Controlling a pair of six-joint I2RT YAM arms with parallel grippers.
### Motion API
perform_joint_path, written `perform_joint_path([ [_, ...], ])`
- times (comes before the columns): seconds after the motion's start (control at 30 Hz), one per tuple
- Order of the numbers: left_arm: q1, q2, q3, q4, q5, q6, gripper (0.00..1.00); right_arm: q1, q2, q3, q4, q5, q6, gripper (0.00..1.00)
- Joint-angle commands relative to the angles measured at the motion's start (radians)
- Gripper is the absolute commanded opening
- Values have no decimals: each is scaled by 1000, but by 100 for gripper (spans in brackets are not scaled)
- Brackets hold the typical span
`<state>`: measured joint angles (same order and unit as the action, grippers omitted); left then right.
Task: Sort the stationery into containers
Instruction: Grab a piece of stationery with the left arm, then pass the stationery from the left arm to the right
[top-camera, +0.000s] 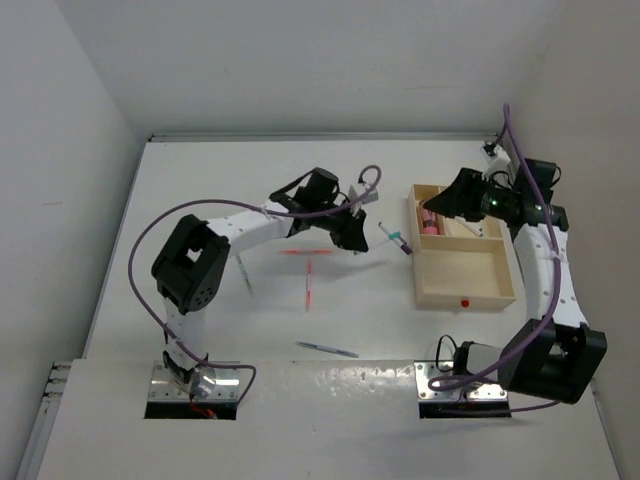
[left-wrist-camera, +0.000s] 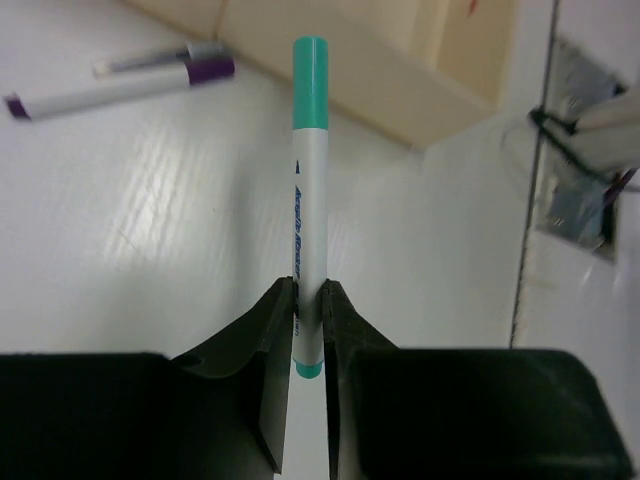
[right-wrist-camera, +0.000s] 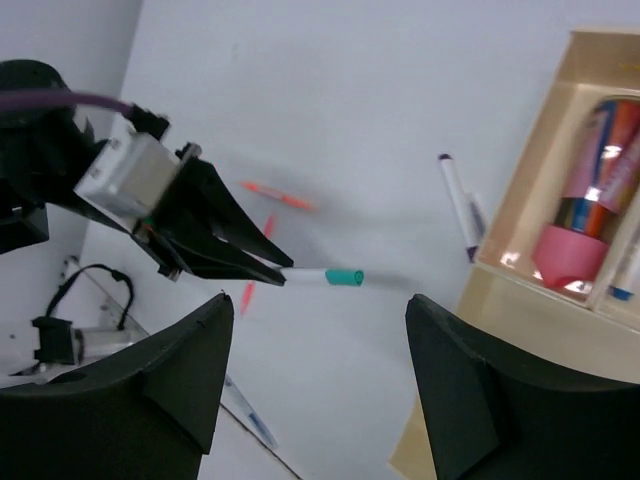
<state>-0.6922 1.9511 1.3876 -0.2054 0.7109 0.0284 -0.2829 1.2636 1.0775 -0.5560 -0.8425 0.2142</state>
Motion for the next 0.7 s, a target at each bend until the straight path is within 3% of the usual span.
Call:
perform_joint_path([
  [0.0,54,-113,-15,226,104,-229,0,56,-47,-40,134,-29,141,70],
  [0.23,128,-159,-104,617,197,-681,0,178,-55,-82,367,6,382,79],
  [0.5,128,-155,-121,793,211,-847,0,315,45,-34,469,54,502,80],
  [0.67,123,-156,-147,860,208,-918,0,361,120,10,484,98,547,76],
])
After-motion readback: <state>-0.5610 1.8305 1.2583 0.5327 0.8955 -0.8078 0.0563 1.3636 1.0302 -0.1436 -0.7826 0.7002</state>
